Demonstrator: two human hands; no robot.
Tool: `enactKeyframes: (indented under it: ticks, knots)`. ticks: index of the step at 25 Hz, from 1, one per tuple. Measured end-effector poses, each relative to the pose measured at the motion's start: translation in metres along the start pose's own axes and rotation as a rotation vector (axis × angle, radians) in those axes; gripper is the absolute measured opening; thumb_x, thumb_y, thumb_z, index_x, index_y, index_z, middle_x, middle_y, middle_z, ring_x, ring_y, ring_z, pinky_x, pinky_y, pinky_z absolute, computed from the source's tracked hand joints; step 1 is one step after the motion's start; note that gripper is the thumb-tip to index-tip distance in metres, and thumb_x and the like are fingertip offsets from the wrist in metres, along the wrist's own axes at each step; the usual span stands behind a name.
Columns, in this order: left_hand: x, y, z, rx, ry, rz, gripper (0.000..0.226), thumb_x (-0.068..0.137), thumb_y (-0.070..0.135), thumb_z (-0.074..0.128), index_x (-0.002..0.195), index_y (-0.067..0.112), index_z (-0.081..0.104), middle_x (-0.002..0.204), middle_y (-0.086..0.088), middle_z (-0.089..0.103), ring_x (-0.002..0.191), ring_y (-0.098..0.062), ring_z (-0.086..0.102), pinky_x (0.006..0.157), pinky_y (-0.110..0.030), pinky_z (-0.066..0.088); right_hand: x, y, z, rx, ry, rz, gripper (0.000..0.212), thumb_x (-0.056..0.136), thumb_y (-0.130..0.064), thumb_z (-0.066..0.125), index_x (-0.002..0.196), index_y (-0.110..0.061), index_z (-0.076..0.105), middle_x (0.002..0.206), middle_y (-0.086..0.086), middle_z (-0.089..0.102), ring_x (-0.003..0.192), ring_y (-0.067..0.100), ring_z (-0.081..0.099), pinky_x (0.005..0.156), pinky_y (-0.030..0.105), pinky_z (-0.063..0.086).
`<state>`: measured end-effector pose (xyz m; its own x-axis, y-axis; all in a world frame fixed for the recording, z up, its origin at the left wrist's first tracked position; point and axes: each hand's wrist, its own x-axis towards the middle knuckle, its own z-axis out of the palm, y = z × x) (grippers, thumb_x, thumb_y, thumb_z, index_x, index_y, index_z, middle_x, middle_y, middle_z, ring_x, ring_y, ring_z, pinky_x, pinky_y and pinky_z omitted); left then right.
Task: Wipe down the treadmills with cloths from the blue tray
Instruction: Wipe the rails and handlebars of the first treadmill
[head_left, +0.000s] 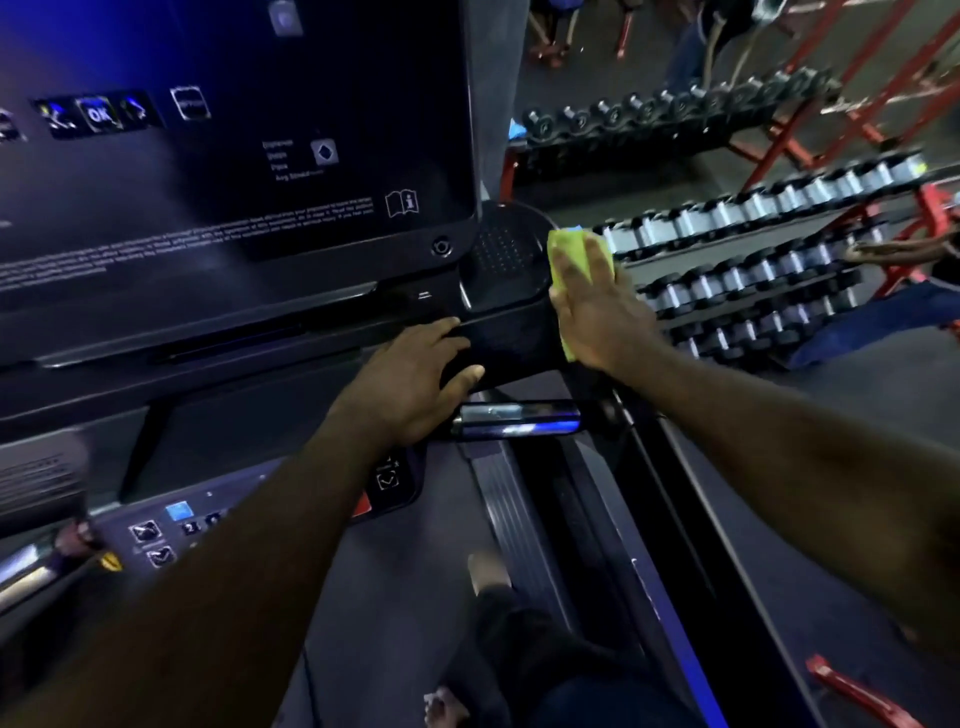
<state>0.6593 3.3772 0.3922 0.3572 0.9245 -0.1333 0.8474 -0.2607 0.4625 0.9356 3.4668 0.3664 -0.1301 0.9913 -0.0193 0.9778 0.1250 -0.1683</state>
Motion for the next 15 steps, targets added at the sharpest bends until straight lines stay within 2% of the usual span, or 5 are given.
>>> enactKeyframes:
  ticks: [4, 7, 10, 12, 15]
  knots:
    - [0.004, -0.002, 0.001, 0.006, -0.035, -0.038, 0.059, 0.106, 0.058, 0.041, 0.154, 0.025, 0.049, 0.17, 0.009, 0.027, 0.154, -0.014, 0.024, 0.124, -0.04, 0.021, 0.079, -0.018, -0.007, 0.079, -0.031, 0.049, 0.053, 0.109, -0.059, 0.022, 0.16, -0.053, 0.013, 0.175, 0.001, 0.011, 0.15, 0.049, 0.029, 0.111, 0.068, 0.037]
    - [0.001, -0.002, 0.001, 0.011, -0.055, -0.049, 0.067, 0.101, 0.067, 0.031, 0.152, 0.028, 0.051, 0.169, 0.012, 0.029, 0.154, -0.013, 0.025, 0.125, -0.042, 0.023, 0.115, -0.01, -0.013, 0.179, -0.052, 0.024, 0.054, 0.105, -0.064, 0.021, 0.158, -0.053, 0.019, 0.169, 0.003, 0.029, 0.141, 0.048, 0.046, 0.114, 0.062, 0.04]
    - [-0.001, -0.004, 0.002, 0.014, -0.046, -0.059, 0.071, 0.1, 0.07, 0.026, 0.149, 0.028, 0.054, 0.168, 0.012, 0.032, 0.154, -0.011, 0.027, 0.126, -0.043, 0.026, 0.149, -0.003, -0.005, 0.313, -0.143, 0.072, 0.059, 0.099, -0.071, 0.015, 0.154, -0.054, 0.026, 0.16, 0.004, 0.046, 0.139, 0.039, 0.052, 0.115, 0.06, 0.039]
    - [-0.001, -0.002, 0.002, 0.034, -0.044, -0.061, 0.072, 0.1, 0.071, 0.026, 0.149, 0.027, 0.055, 0.167, 0.012, 0.033, 0.152, -0.01, 0.028, 0.125, -0.037, 0.025, 0.155, 0.007, 0.001, 0.475, -0.216, 0.14, 0.067, 0.094, -0.073, 0.014, 0.152, -0.047, 0.037, 0.155, 0.005, 0.053, 0.139, 0.035, 0.053, 0.117, 0.055, 0.038]
    - [-0.001, -0.001, 0.0, 0.071, -0.076, -0.054, 0.075, 0.098, 0.075, 0.023, 0.15, 0.031, 0.053, 0.168, 0.014, 0.028, 0.153, -0.011, 0.024, 0.124, -0.039, 0.024, 0.114, 0.033, 0.005, 0.71, -0.249, 0.253, 0.06, 0.105, -0.064, 0.02, 0.132, -0.028, 0.06, 0.126, 0.006, 0.064, 0.122, 0.026, 0.058, 0.109, 0.041, 0.04]
